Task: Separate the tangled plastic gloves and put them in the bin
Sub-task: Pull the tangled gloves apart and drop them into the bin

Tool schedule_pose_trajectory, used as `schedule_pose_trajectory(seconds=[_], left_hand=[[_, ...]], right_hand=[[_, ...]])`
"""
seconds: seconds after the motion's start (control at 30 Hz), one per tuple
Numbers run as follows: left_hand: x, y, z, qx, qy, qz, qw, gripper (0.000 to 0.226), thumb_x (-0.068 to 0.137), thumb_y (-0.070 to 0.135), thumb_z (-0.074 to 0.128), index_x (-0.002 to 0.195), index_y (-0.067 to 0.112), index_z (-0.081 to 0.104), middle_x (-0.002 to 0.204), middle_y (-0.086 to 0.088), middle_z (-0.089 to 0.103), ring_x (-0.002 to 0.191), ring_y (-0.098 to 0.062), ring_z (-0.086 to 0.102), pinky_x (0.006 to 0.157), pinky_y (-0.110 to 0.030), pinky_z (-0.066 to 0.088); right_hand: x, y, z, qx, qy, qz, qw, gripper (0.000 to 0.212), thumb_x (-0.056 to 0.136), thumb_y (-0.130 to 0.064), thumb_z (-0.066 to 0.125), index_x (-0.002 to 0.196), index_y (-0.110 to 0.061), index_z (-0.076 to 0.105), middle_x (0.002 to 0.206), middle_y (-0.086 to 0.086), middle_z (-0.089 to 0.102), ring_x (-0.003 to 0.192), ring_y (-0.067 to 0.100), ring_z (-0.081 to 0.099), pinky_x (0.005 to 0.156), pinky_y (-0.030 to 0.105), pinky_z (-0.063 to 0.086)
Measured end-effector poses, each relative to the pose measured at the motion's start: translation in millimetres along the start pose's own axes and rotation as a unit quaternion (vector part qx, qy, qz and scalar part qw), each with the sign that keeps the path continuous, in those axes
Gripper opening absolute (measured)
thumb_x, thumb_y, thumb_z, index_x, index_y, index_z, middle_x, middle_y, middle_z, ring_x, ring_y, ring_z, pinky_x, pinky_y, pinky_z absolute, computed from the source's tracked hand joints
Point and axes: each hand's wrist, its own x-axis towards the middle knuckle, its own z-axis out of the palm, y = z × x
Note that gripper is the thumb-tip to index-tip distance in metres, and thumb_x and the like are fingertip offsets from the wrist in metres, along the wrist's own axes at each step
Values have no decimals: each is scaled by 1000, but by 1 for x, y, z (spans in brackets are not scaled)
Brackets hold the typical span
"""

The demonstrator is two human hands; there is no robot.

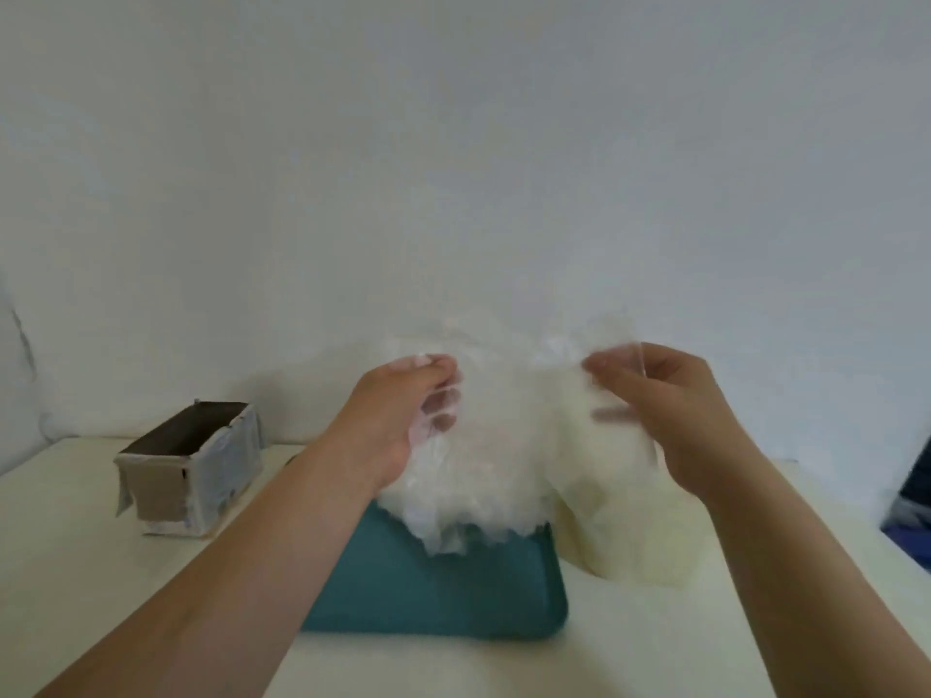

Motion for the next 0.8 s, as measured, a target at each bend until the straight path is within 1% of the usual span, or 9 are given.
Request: schedule_pose_trajectory(seconds=[0.1,0.23,0.37,0.47,0.6,0.67,0.7,0.73,0.8], left_hand=[[7,3,24,24,11,24,999,3,98,7,70,98,10,70,100,-15,79,76,-21,74,72,-40,62],[4,15,54,72,-23,64,995,3,105,12,62,106,10,64,113,-19,77,88,-27,77,96,-52,60],[-3,39,67,87,-60,116,988,6,106,14,60,109,10,64,110,-19,78,87,-34,79,81,-47,66],[-6,53,80,74,-124,126,982,7,107,17,57,110,14,63,108,-15,79,85,-33,79,69,-38,64],[8,45,115,66,-177,74,979,6,106,16,58,110,16,62,98,-10,81,72,-25,78,59,-30,62],[24,23,136,85,-179,41,979,6,104,11,61,108,16,63,92,-11,79,66,-25,77,59,-33,63],[32,10,145,100,-177,23,979,8,103,7,62,106,14,63,92,-13,78,63,-25,76,60,-36,63],[41,-4,153,119,-173,5,978,11,102,2,63,106,13,63,92,-16,77,61,-25,74,61,-38,64],[57,-27,164,172,-158,-17,972,17,99,-7,62,106,9,62,94,-23,75,60,-26,70,59,-38,63]], right_hand=[[16,-3,-37,-93,21,2,995,10,96,-21,72,94,-13,77,81,13,76,57,17,64,45,32,51],[51,19,-53,-236,21,28,971,21,96,-29,68,87,-11,74,72,13,74,37,11,40,43,23,33],[80,50,-62,-345,16,72,936,25,96,-37,65,84,-16,70,67,4,74,42,15,54,48,27,47],[92,68,-66,-406,15,97,908,27,96,-39,65,81,-17,70,68,0,73,55,20,67,65,38,61],[101,84,-68,-467,-9,111,877,20,92,-31,68,76,-19,66,75,-1,70,72,20,69,67,32,56],[113,104,-72,-476,-53,121,869,9,90,-25,68,91,-15,67,93,6,71,89,27,70,76,38,57],[115,108,-74,-479,-75,124,866,18,94,-25,65,106,-12,67,105,10,70,98,28,70,83,39,57],[109,99,-77,-448,-86,113,883,21,100,-20,60,116,-9,66,109,13,68,96,24,71,83,35,58],[96,71,-80,-345,-28,117,931,16,101,-6,57,115,-7,65,97,12,66,71,14,69,68,28,56]])
